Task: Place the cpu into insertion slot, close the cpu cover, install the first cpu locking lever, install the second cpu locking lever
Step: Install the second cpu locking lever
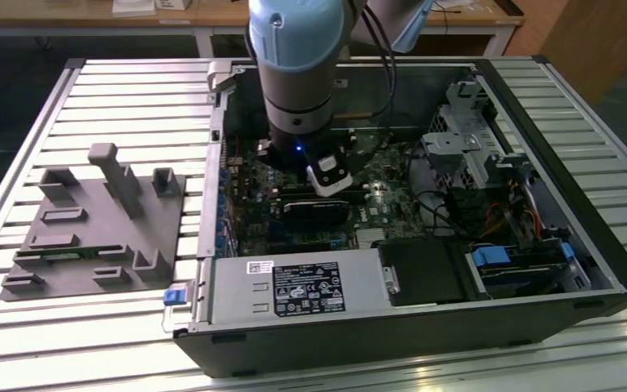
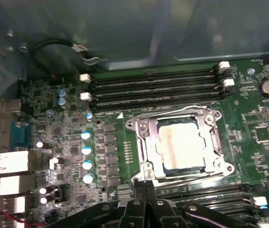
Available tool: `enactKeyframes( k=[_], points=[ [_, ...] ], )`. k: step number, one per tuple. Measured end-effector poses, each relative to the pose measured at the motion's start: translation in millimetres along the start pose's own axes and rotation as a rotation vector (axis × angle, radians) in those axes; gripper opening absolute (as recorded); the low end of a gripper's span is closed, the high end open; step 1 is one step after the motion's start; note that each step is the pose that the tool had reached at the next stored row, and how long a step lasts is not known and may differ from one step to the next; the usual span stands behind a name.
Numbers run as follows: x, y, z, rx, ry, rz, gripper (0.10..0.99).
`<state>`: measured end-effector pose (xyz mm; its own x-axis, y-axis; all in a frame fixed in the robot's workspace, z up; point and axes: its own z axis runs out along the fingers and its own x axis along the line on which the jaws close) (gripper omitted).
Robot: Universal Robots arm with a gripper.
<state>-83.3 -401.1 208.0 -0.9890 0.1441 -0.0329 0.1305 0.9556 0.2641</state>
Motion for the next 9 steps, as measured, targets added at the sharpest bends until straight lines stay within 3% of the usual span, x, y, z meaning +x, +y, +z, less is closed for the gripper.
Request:
enactKeyframes(
  k=[9],
  points=[
    [-24.9, 4.0, 2.0, 0.010, 0.0029, 0.000, 0.106]
  ],
)
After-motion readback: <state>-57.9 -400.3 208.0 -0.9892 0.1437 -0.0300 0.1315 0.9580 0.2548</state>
